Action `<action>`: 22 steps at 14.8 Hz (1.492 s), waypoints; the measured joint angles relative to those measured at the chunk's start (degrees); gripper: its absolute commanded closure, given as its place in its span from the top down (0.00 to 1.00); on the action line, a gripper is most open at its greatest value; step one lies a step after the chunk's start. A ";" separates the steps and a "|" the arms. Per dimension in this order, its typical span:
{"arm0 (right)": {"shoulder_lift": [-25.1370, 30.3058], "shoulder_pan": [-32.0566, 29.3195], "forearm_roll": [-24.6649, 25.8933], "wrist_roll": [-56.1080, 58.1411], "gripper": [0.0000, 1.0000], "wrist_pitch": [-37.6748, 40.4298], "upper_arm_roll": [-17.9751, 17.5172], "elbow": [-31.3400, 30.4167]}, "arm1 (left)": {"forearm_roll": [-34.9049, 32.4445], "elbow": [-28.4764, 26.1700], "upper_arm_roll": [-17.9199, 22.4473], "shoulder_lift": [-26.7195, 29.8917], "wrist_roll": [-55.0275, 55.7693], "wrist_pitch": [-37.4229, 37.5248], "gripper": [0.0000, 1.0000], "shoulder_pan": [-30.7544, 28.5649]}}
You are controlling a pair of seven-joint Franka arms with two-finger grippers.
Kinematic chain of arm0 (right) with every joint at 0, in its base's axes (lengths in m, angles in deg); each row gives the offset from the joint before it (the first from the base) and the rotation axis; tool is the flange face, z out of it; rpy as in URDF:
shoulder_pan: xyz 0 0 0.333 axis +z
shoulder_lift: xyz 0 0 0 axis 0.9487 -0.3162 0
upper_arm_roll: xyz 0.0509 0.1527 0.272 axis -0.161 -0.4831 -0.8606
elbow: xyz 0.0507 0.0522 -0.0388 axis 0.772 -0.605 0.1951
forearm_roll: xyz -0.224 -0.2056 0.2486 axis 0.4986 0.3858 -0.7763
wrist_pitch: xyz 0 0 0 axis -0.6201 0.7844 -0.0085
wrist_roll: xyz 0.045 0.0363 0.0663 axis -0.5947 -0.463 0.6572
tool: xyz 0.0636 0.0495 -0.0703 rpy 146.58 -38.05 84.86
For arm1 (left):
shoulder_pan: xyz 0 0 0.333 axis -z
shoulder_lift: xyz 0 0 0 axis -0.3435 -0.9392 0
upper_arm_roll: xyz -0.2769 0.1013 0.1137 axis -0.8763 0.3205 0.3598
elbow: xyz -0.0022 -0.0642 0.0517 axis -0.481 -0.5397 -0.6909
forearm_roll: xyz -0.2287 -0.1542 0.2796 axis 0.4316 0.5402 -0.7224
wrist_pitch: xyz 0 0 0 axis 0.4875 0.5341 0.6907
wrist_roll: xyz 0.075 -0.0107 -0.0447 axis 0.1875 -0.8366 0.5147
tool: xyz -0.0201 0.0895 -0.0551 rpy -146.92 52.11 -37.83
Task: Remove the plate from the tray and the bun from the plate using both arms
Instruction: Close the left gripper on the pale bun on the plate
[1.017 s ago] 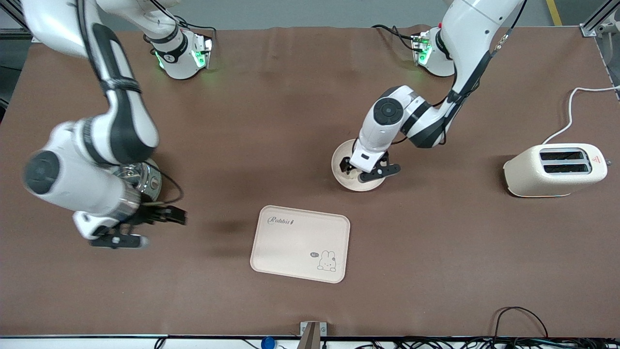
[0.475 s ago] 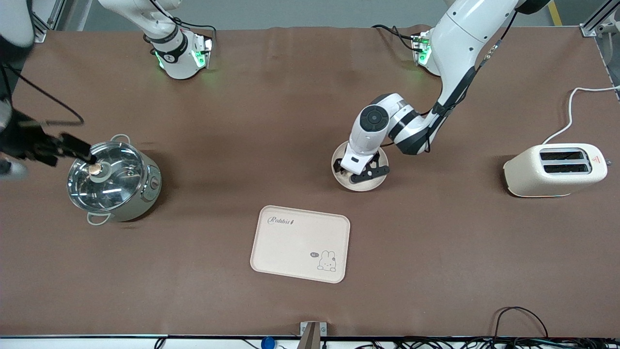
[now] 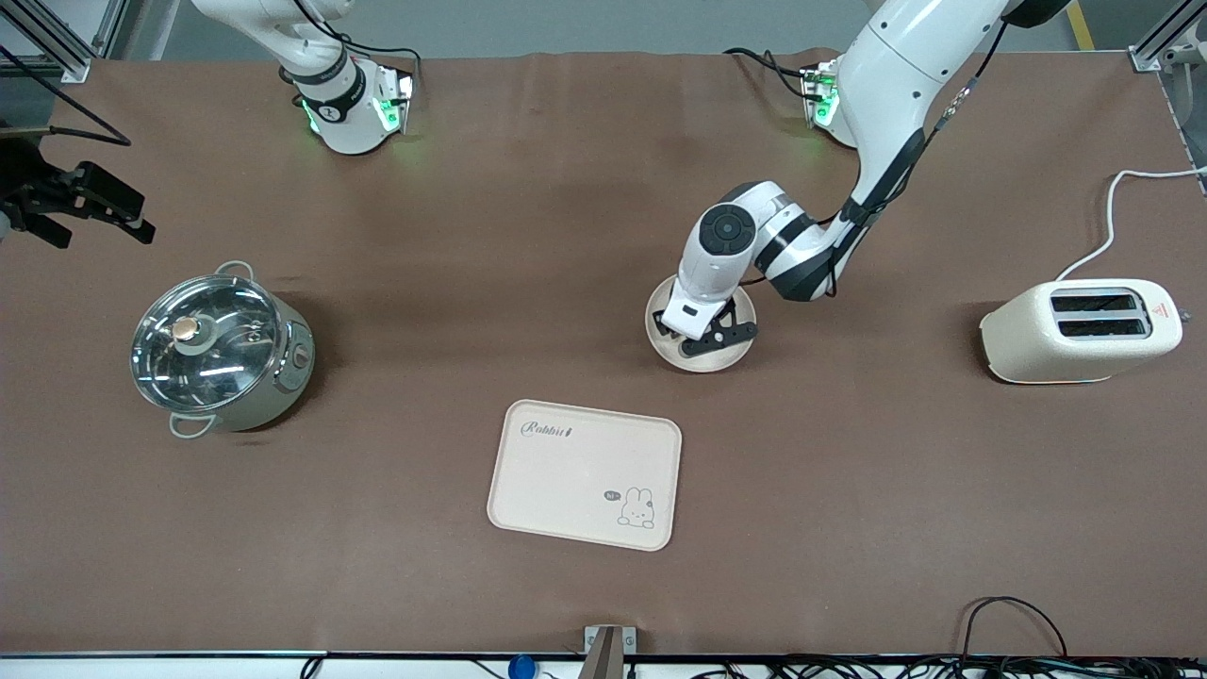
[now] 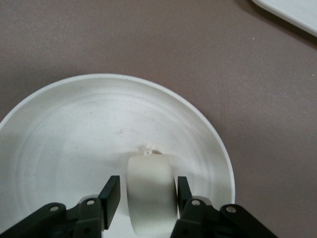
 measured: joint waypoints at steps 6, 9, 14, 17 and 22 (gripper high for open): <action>-0.22 -0.04 2.89 0.03 1.00 0.30 -0.47 2.88 | 0.00 0.97 0.00 -0.01 0.92 0.34 0.40 0.06; -0.51 0.03 2.93 0.17 1.00 0.31 -0.61 2.88 | 0.00 1.00 0.00 -0.04 1.01 0.40 0.37 0.08; -0.57 0.45 3.07 0.26 1.00 0.53 -0.82 2.88 | 0.00 1.02 0.00 -0.04 1.80 0.51 0.29 0.49; -0.59 0.45 3.23 0.26 1.00 0.53 -0.81 2.88 | 0.00 1.58 0.01 -0.04 1.87 2.04 0.29 0.62; -0.62 0.50 3.30 0.26 1.00 0.62 -0.86 2.88 | 0.21 10.65 0.04 1.39 -1.03 18.83 0.29 -2.05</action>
